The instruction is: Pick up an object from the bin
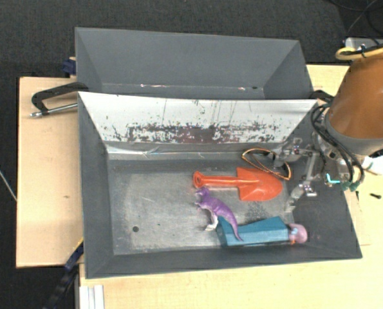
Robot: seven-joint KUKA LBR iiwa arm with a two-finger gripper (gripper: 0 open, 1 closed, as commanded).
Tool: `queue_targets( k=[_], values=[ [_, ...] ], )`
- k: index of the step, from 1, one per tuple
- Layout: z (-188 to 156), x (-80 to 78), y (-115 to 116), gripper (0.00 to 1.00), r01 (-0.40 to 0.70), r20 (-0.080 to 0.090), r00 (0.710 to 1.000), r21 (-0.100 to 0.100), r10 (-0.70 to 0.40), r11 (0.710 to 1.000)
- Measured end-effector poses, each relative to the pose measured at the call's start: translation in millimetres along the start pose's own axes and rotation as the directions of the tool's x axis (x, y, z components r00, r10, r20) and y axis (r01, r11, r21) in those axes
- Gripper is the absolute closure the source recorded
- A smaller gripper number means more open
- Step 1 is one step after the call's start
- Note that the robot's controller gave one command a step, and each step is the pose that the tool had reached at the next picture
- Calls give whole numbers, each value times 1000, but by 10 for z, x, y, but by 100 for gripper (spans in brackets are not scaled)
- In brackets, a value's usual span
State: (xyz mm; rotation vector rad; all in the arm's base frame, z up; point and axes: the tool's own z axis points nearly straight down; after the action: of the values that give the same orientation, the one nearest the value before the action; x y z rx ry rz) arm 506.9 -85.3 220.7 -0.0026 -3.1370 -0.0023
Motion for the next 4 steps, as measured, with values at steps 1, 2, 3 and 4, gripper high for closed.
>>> queue_targets(
  k=[1,2,3,4],
  values=[
    [-32,-9,4,0,1,6,1000,1,-1,1000],
    [281,-311,95,0,72,13,997,3,-72,997],
    [411,-390,125,0,96,15,995,3,-96,995],
    [-1180,-528,-198,100,317,14,948,7,-317,948]
  ],
)
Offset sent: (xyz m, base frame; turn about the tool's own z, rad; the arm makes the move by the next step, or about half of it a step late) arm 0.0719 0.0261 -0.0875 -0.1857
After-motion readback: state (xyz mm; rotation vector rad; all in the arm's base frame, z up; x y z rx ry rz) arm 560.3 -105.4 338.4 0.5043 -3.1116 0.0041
